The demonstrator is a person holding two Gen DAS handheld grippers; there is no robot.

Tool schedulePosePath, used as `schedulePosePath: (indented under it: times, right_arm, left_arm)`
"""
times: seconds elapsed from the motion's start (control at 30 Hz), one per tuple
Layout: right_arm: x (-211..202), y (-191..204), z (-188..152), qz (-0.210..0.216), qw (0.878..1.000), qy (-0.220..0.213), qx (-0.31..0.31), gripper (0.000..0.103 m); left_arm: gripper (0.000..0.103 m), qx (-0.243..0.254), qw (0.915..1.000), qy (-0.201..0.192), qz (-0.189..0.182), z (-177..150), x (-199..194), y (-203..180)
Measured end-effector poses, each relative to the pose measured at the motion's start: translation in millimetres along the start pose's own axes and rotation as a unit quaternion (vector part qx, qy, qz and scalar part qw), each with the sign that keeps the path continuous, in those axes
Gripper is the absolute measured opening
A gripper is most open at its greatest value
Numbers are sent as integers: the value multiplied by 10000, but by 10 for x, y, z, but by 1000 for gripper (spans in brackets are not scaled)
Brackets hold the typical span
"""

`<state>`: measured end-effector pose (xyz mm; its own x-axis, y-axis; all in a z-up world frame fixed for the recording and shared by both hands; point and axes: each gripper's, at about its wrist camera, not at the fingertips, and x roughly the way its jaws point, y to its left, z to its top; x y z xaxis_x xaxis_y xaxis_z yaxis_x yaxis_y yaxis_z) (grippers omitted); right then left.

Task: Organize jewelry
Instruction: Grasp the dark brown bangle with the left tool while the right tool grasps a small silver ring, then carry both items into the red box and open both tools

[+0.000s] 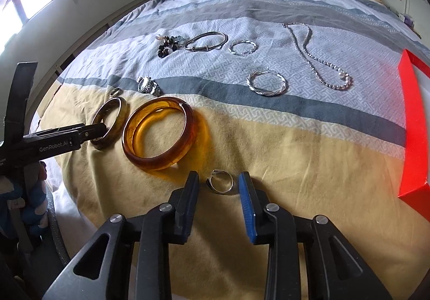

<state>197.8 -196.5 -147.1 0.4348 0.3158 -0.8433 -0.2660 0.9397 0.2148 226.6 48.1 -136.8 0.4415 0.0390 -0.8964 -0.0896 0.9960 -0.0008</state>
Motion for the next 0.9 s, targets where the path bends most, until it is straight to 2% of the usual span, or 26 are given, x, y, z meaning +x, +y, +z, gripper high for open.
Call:
schedulePosePath:
  times: [0.1, 0.2, 0.23, 0.53, 0.77, 0.9]
  right_arm:
    - [30, 3, 0, 20, 10000, 22, -49, 21]
    - [29, 6, 1, 40, 10000, 12, -73, 21]
    - [20, 4, 2, 48, 10000, 1, -78, 21]
    - [-249, 20, -46, 34, 9997, -216, -100, 20]
    - [-689, 5, -112, 19, 9984, -572, 4, 20]
    - [-958, -56, -192, -52, 9969, -785, 83, 20]
  left_arm:
    - [45, 59, 10000, 32, 72, 31, 39, -31]
    - [23, 177, 9998, 49, 88, 69, 55, -74]
    - [11, 234, 9997, 50, 73, 77, 49, -89]
    - [8, 100, 9997, -123, 163, 35, -197, -38]
    - [8, 124, 9989, -335, 298, -49, -570, -29]
    - [8, 234, 9983, -458, 281, -78, -784, -157]
